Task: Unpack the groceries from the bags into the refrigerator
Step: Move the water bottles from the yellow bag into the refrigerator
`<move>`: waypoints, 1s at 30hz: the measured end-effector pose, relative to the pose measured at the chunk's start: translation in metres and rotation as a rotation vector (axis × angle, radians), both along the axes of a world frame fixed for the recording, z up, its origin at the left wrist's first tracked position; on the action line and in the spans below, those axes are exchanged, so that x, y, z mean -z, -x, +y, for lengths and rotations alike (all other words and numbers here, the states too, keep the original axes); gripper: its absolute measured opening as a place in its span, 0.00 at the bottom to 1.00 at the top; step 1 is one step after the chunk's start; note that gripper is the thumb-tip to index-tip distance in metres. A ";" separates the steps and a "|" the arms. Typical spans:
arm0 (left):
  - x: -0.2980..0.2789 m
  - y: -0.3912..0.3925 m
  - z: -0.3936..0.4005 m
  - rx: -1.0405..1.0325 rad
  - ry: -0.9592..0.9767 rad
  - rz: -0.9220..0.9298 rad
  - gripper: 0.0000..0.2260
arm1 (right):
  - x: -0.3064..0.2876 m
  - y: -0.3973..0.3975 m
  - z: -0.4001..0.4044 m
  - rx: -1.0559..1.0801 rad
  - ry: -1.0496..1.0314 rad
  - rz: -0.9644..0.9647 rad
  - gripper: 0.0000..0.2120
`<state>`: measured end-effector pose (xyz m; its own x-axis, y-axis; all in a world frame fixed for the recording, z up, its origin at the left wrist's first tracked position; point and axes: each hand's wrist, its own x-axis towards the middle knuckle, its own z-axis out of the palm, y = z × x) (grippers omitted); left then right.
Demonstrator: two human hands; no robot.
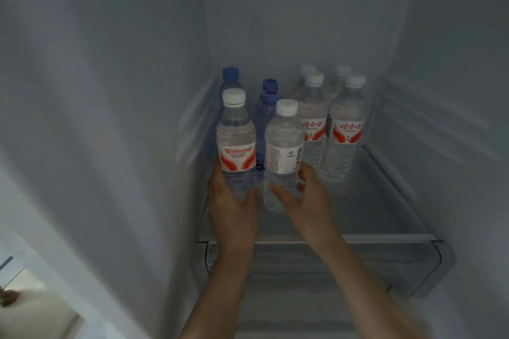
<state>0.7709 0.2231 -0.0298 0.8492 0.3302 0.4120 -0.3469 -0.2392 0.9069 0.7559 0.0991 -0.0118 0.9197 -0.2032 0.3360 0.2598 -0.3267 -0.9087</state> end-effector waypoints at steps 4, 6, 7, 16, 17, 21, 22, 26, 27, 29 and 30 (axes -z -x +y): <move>0.001 -0.008 0.007 0.041 0.014 0.000 0.32 | 0.003 -0.014 0.013 -0.019 0.022 -0.017 0.26; 0.001 -0.010 0.009 0.056 0.006 0.004 0.32 | 0.005 -0.017 0.015 -0.021 0.029 -0.031 0.27; 0.001 -0.011 0.009 0.058 0.004 0.011 0.33 | 0.006 -0.018 0.015 -0.019 0.028 -0.037 0.28; 0.004 -0.005 0.014 0.016 -0.104 0.050 0.34 | 0.009 -0.008 0.018 -0.019 0.021 0.038 0.27; 0.006 -0.002 0.015 0.004 -0.133 0.063 0.33 | 0.011 -0.005 0.017 -0.006 0.014 0.072 0.24; 0.013 0.026 0.018 0.045 -0.145 0.077 0.32 | 0.011 0.021 0.012 0.106 0.055 0.143 0.19; 0.014 0.037 0.018 0.078 -0.152 0.077 0.32 | 0.010 0.031 0.012 0.137 0.067 0.142 0.19; 0.014 0.078 0.020 0.189 -0.150 0.105 0.23 | 0.013 0.085 0.014 0.306 0.136 0.070 0.16; 0.012 0.089 0.021 0.226 -0.131 0.110 0.17 | 0.015 0.100 0.014 0.348 0.152 0.051 0.15; 0.009 0.112 0.022 0.301 -0.126 0.128 0.09 | 0.023 0.131 0.016 0.411 0.184 0.005 0.15; 0.008 0.125 0.021 0.344 -0.143 0.141 0.07 | 0.029 0.147 0.016 0.442 0.189 -0.013 0.15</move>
<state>0.6455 0.2445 -0.0381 0.9517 -0.0358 0.3050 -0.3037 -0.2582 0.9171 0.6089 0.1152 -0.0404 0.7545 -0.5080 0.4156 0.0695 -0.5678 -0.8202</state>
